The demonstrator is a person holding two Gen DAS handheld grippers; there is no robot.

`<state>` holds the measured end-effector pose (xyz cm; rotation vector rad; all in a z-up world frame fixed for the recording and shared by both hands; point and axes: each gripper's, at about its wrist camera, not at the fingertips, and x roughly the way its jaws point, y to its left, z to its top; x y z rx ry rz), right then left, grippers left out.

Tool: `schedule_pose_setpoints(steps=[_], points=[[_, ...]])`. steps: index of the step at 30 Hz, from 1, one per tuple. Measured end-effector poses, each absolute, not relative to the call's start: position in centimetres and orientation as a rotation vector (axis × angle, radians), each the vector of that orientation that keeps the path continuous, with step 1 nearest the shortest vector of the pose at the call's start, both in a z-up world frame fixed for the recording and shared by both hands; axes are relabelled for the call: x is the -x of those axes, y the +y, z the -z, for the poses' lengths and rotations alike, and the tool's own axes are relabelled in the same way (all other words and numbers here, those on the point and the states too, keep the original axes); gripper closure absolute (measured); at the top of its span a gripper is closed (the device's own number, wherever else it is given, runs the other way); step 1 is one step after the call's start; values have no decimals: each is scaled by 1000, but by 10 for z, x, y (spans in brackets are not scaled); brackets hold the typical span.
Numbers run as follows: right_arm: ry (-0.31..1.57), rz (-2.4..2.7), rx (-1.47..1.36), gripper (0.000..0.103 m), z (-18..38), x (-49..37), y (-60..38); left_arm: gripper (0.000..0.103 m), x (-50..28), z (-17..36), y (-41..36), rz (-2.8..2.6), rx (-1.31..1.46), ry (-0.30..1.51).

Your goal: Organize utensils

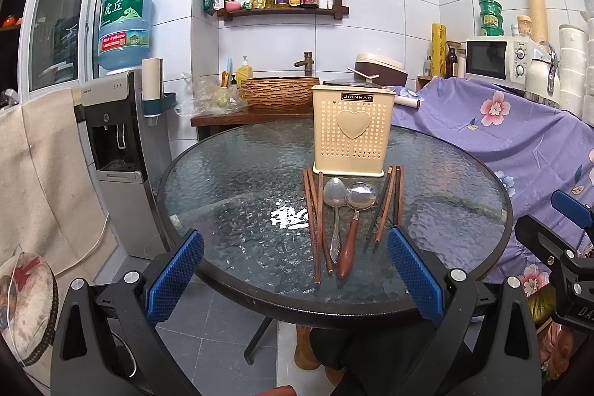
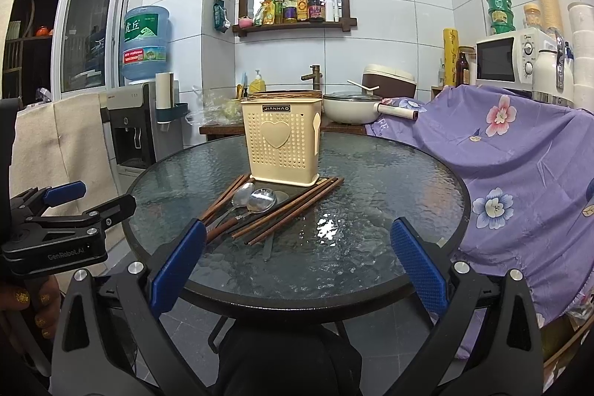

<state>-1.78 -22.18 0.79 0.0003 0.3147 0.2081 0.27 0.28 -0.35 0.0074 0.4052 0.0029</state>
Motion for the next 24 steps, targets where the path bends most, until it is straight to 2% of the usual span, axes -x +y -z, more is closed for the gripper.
schedule_pose_setpoints(steps=[24], points=[[318,-211,-3,5,-10,19,-224,6,-2,-1,3,11,-3,409]])
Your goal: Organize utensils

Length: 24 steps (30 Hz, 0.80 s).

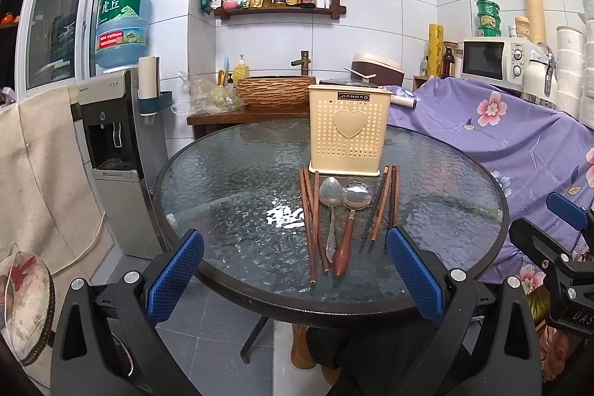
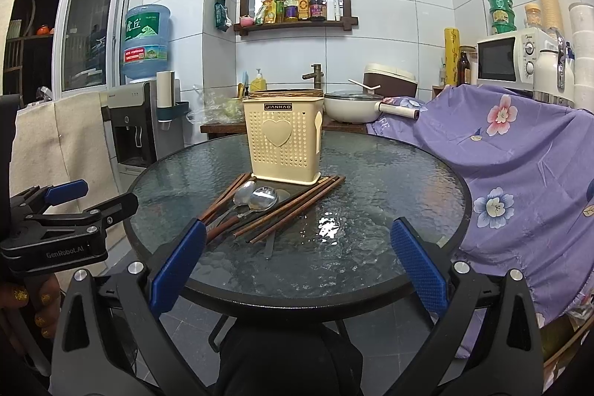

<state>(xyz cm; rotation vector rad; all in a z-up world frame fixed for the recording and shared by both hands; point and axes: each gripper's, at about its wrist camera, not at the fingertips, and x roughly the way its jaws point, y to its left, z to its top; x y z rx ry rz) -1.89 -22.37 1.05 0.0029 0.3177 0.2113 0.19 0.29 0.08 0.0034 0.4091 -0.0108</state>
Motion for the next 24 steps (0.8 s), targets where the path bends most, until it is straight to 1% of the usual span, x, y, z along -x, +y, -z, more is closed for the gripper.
schedule_pose_setpoints(steps=[24], points=[[321,-212,0,5,-12,18,-223,6,-2,-1,2,12,-3,408]])
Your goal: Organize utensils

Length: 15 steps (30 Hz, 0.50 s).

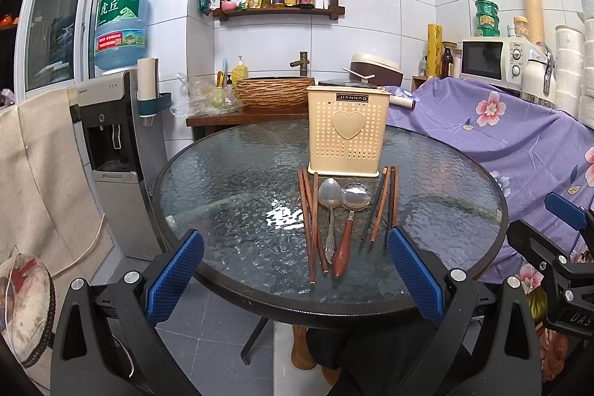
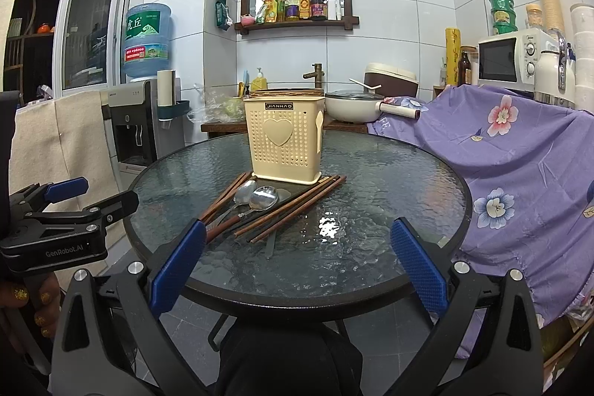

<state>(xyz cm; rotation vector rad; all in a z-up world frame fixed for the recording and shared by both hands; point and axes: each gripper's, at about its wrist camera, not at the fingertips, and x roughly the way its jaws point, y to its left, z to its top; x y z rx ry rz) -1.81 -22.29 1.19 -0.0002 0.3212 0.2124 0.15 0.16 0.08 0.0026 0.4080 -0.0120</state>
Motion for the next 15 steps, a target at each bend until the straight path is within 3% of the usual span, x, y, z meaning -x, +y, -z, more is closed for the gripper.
schedule_pose_setpoints(steps=[15], points=[[359,-198,26,5,-7,9,-222,6,-14,7,4,26,-7,462]])
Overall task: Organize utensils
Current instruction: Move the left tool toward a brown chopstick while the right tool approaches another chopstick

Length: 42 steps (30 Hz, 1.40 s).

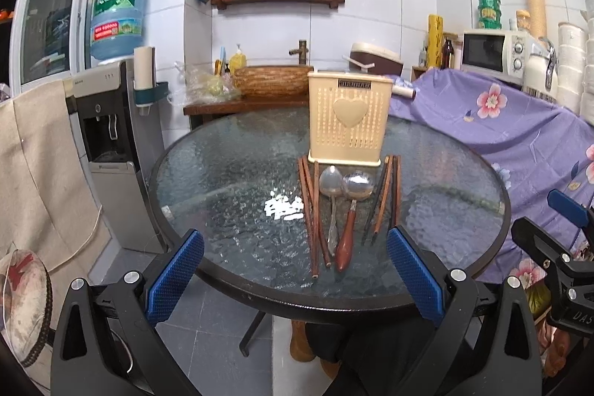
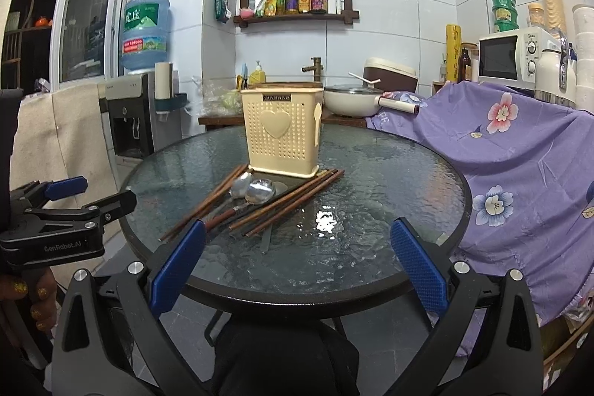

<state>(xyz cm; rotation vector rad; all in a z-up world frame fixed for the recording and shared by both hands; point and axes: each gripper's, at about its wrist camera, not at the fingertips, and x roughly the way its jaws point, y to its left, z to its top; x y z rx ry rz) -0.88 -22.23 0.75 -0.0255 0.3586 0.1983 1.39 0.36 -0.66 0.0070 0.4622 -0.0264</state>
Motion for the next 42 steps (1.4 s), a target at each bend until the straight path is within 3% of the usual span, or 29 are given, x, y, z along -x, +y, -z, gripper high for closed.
schedule_pose_setpoints(steps=[12,16,28,42], points=[[577,-238,17,5,8,-80,-245,7,-76,17,23,46,-38,579],[655,-250,-2,5,8,-127,-249,12,-109,23,27,57,-56,647],[863,-196,-14,26,34,-257,-242,30,-191,35,45,79,-39,777],[921,-166,59,29,46,-298,-232,33,-240,47,33,126,-59,850]])
